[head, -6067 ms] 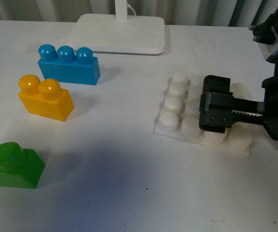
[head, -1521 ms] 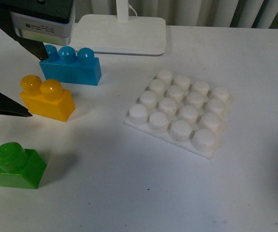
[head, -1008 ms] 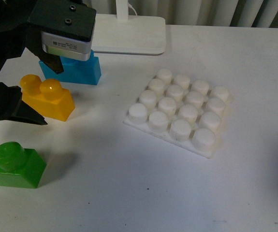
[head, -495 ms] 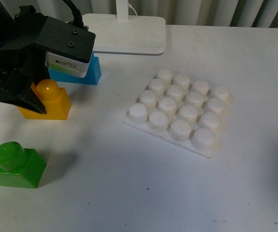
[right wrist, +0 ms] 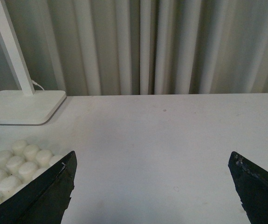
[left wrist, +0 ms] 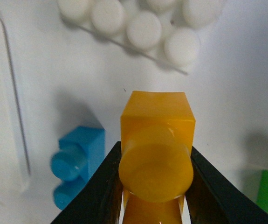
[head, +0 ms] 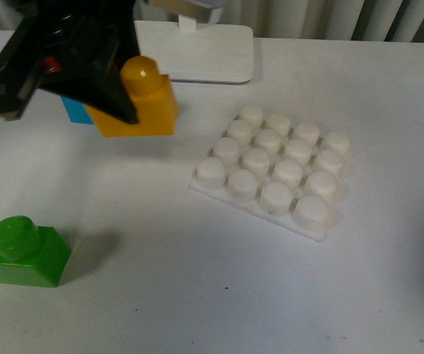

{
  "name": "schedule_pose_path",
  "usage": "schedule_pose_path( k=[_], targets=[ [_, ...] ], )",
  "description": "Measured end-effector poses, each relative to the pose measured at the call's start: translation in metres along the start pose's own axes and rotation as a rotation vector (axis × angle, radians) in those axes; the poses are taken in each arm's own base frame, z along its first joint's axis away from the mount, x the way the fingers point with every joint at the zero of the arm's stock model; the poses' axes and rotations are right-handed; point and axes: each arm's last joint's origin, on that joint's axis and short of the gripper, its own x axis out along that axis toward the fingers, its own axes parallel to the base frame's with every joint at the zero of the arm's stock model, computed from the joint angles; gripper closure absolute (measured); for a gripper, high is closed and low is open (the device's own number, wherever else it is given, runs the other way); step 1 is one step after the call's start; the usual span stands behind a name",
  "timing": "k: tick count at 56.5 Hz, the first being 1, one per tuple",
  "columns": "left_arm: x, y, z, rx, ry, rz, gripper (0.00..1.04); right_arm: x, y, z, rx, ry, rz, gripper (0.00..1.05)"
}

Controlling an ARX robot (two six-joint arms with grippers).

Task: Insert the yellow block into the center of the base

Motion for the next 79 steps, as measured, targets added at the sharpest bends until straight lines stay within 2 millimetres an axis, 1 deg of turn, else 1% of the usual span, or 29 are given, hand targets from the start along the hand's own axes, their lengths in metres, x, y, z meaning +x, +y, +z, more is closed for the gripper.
schedule_pose_path(
  k=[8, 12, 24, 35, 42, 51, 59, 79],
  targets=[
    [0.003, 0.01, 0.026, 0.037, -0.058, 0.027, 0.73, 0.0, 0.0, 0.0, 0.0, 0.0, 0.0, 0.09],
    [0.008, 0.014, 0.037, 0.055, -0.07, 0.03, 0.73, 0.0, 0.0, 0.0, 0.0, 0.0, 0.0, 0.09],
    [0.035, 0.019, 0.065, 0.106, -0.09, 0.001, 0.73, 0.0, 0.0, 0.0, 0.0, 0.0, 0.0, 0.09],
    [0.053, 0.025, 0.085, 0.145, -0.088, -0.023, 0.73, 0.0, 0.0, 0.0, 0.0, 0.0, 0.0, 0.09],
    [0.058, 0.028, 0.092, 0.167, -0.084, -0.034, 0.73, 0.0, 0.0, 0.0, 0.0, 0.0, 0.0, 0.09],
    [0.062, 0.03, 0.096, 0.202, -0.073, -0.047, 0.73, 0.0, 0.0, 0.0, 0.0, 0.0, 0.0, 0.09],
    [0.065, 0.029, 0.099, 0.239, -0.067, -0.077, 0.73, 0.0, 0.0, 0.0, 0.0, 0.0, 0.0, 0.09],
    [0.071, 0.032, 0.104, 0.348, 0.006, -0.083, 0.73, 0.0, 0.0, 0.0, 0.0, 0.0, 0.0, 0.09]
  ],
)
